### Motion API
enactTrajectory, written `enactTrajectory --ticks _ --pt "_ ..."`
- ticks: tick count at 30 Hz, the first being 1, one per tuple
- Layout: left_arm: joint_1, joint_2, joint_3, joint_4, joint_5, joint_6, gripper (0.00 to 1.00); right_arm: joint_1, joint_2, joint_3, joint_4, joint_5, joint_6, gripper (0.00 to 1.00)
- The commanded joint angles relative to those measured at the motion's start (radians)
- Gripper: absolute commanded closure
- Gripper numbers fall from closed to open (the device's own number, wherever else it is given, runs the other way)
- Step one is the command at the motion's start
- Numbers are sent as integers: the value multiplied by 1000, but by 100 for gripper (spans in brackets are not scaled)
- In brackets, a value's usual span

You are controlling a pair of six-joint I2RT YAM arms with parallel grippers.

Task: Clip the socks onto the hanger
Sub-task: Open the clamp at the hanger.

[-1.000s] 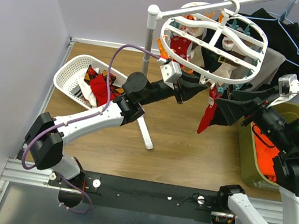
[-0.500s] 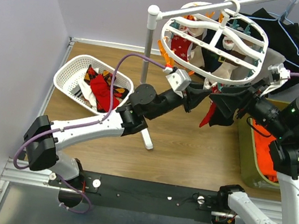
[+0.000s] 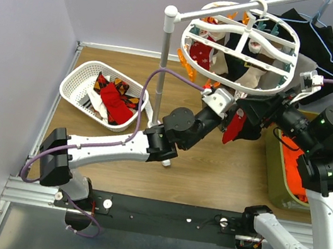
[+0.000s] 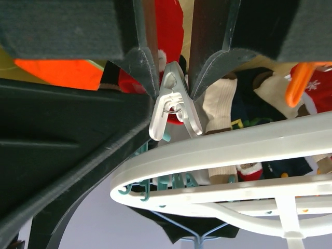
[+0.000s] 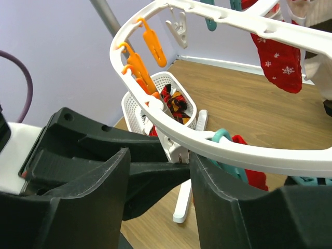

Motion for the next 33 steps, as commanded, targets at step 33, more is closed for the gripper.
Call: enactTrajectory --ticks 33 --pt "-146 31 26 -29 -254 267 55 0 13 -49 99 137 77 73"
